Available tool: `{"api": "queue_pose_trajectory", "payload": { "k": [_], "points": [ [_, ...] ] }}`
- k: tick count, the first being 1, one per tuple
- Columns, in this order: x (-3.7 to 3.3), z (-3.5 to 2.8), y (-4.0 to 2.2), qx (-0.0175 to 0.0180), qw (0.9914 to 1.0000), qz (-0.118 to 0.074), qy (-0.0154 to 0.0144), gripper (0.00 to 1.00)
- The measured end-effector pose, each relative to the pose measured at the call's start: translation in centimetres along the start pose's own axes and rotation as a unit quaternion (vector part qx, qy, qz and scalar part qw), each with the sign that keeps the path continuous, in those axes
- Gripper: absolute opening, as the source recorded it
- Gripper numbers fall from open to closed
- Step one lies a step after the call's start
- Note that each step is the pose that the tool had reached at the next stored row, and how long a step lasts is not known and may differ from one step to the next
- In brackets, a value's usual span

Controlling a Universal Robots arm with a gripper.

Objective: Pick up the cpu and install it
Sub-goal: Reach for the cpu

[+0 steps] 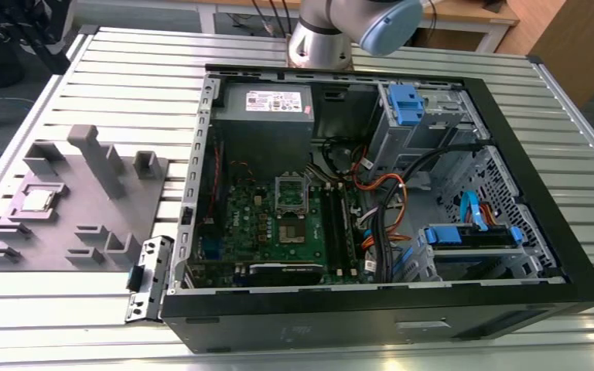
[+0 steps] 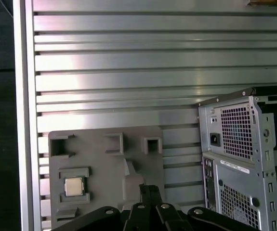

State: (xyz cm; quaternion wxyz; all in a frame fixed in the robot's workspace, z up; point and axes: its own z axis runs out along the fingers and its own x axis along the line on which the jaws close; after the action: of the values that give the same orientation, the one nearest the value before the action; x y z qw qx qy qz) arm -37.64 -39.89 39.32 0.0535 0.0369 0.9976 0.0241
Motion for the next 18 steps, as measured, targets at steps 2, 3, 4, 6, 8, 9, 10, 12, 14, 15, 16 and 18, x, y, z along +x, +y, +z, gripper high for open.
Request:
{"api": "queue_pose_trajectory", "payload": {
  "k": [2, 3, 4, 6, 8, 9, 10, 12, 14, 15, 16, 18],
  "points": [
    [0.32, -0.01, -0.02, 0.0000, 1.00000, 0.000, 0.0000, 0.11],
    [0.50, -0.01, -0.04, 0.0000, 1.00000, 0.000, 0.0000, 0.11],
    [0.68, -0.02, -0.05, 0.0000, 1.00000, 0.000, 0.0000, 0.11],
    [1.01, 0.01, -0.08, 0.0000, 1.00000, 0.000, -0.0001, 0.11],
    [1.24, 0.09, -0.10, -0.0001, 1.00000, 0.000, -0.0001, 0.11],
    [1.33, 0.15, -0.11, -0.0001, 1.00000, 0.000, -0.0001, 0.11],
    [1.39, 0.20, -0.12, -0.0001, 1.00000, 0.000, -0.0001, 0.11],
    [1.41, 0.23, -0.12, 0.0001, 1.00000, 0.000, 0.0001, 0.11],
    [1.42, 0.23, -0.12, 0.0001, 1.00000, 0.000, 0.0001, 0.11],
    [1.42, 0.24, -0.12, 0.0000, 1.00000, 0.000, 0.0000, 0.11],
    [1.42, 0.25, -0.12, 0.0000, 1.00000, 0.000, 0.0000, 0.11],
    [1.43, 0.29, -0.12, 0.0001, 1.00000, 0.000, 0.0014, 0.11]
  ]
}}
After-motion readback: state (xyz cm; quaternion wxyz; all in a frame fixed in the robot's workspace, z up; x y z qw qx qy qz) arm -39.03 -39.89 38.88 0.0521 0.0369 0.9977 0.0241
